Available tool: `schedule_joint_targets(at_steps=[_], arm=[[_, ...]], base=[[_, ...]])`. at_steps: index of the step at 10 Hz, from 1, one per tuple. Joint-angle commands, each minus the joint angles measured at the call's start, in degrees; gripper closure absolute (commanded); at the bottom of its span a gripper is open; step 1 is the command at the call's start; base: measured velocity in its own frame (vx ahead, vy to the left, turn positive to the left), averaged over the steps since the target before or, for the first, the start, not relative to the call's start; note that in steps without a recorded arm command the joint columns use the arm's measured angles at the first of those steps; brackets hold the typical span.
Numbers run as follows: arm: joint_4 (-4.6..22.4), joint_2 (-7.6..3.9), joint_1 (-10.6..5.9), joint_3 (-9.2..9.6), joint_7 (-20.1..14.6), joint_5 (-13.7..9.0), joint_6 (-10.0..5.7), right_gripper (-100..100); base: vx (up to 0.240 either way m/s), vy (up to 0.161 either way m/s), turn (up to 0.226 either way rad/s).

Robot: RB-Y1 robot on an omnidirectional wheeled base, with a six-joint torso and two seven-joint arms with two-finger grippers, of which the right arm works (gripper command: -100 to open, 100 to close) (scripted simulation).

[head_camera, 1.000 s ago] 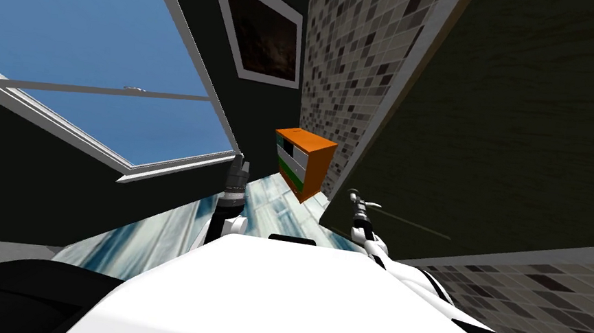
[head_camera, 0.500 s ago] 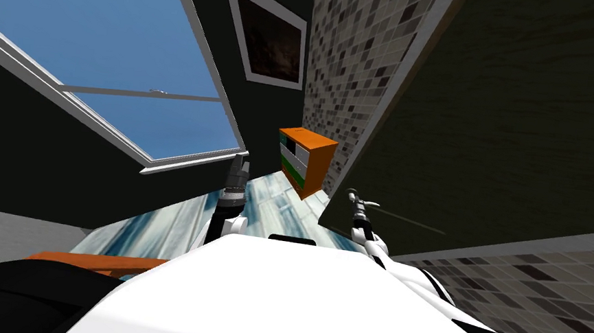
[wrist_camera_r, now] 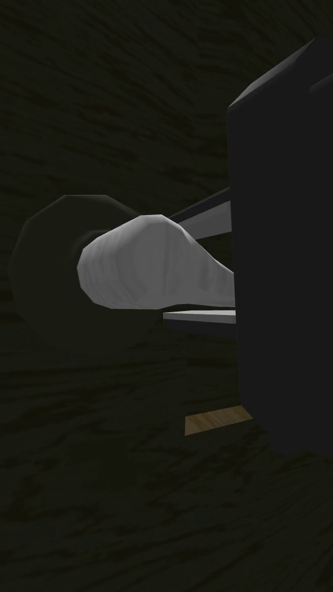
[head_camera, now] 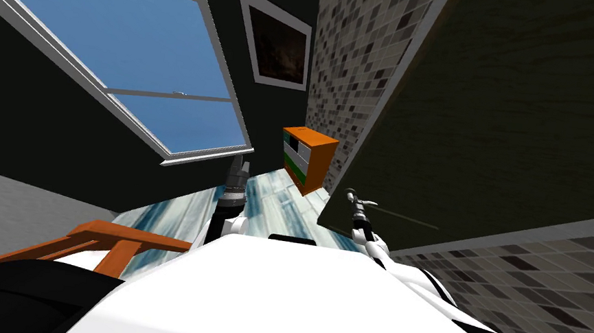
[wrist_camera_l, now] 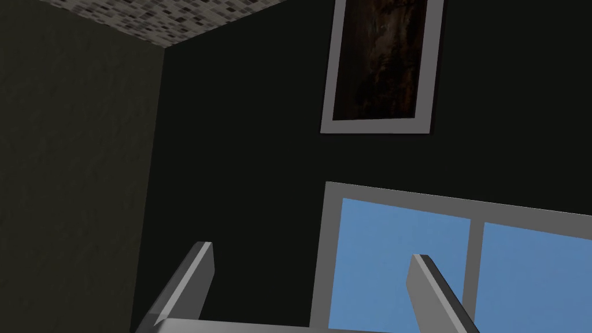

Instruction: Pull the door open

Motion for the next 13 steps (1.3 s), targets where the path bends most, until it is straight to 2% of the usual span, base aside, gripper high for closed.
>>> schedule_joint_targets(at_steps=[1, 3, 6, 13], arm=[[-0.17, -0.55, 0.34, 0.58, -0.77, 0.4, -0.35, 100], [-0.28, -0.84, 0.49, 1.24, -1.49, 0.8, -0.65, 100], [-0.38, -0.58, 0.55, 1.62, -1.95, 1.25, -0.69, 100], [0.01, -1.48, 0.64, 2.98, -4.33, 3.27, -2.25, 100]], base=[[-0.2, -0.029, 0.078], [-0.177, -0.025, 0.052], [-0.133, -0.023, 0.072], [-0.2, -0.078, 0.133]])
